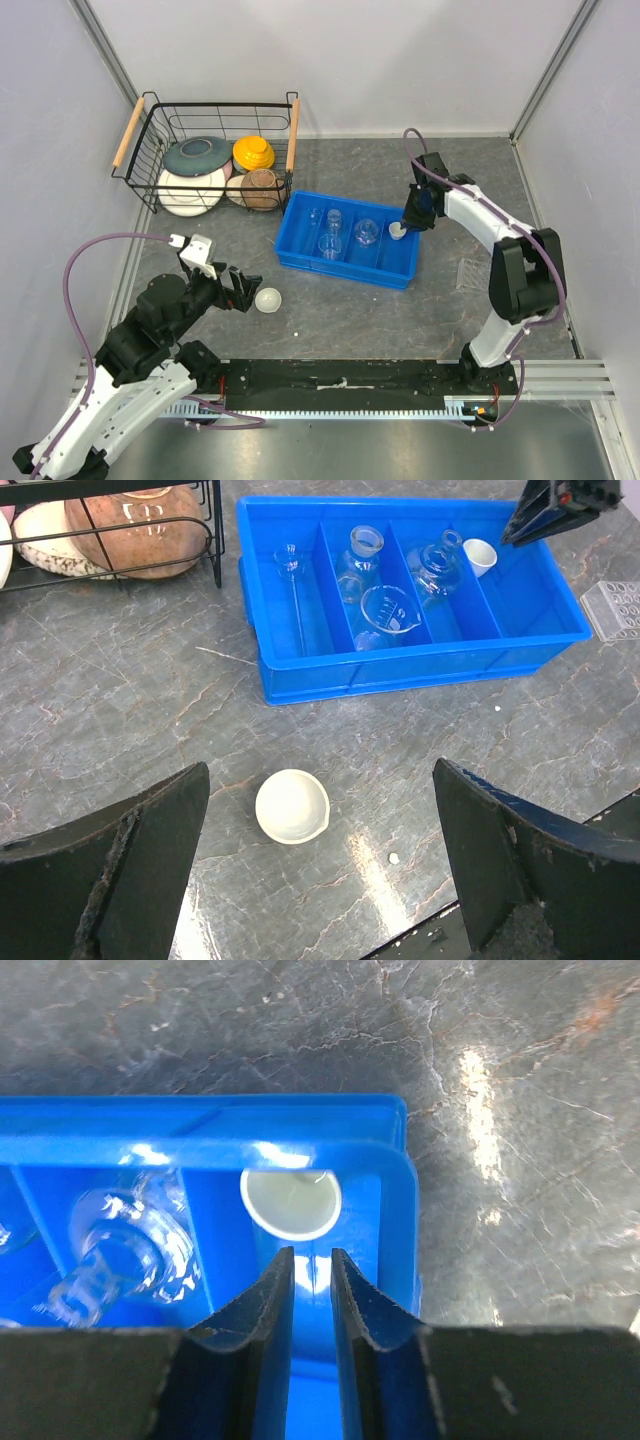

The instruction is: Organize the chemistry lab equipment

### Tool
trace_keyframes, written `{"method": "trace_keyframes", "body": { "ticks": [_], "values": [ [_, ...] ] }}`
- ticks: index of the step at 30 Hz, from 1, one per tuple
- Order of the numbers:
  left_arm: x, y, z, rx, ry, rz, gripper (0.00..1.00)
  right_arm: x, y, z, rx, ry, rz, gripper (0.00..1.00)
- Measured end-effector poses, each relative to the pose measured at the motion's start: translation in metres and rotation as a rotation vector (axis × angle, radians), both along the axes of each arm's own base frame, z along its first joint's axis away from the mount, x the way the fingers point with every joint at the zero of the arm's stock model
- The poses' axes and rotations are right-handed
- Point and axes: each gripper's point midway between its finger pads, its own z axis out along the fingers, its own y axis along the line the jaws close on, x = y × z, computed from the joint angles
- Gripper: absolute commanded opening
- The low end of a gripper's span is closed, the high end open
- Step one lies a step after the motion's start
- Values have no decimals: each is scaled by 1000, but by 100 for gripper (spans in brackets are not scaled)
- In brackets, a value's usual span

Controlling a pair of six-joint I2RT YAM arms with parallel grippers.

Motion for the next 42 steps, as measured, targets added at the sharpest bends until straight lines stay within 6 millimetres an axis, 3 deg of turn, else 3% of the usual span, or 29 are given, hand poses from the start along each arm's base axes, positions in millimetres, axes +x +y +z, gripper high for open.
{"method": "trace_keyframes", "body": {
  "ticks": [4, 6, 10, 12, 15, 18, 24, 27, 34, 42],
  "values": [
    [0, 0, 0, 0, 0, 0, 100, -7, 3, 38, -15, -74, 22, 32],
    [0, 0, 0, 0, 0, 0, 100, -15, 17, 66, -16, -138, 65, 34],
    [0, 0, 0, 0, 0, 0, 100, -44, 67, 124, 60, -284, 218, 39],
    [0, 0, 0, 1, 1, 0, 100, -69, 102, 145, 132, -331, 332, 43],
    [1, -1, -1, 5, 6, 0, 100, -99, 133, 160, 252, -391, 434, 43],
    [1, -1, -2, 8, 10, 0, 100, -128, 154, 144, 350, -383, 491, 43],
    [1, -1, -2, 9, 10, 0, 100, -172, 206, 72, 379, -245, 597, 43],
    [1, -1, -2, 8, 10, 0, 100, -186, 234, 50, 381, -219, 642, 43],
    [1, 0, -1, 5, 5, 3, 100, -181, 270, 14, 404, -213, 644, 43],
    [1, 1, -1, 5, 1, 11, 100, -175, 293, -29, 415, -178, 641, 43]
  ]
}}
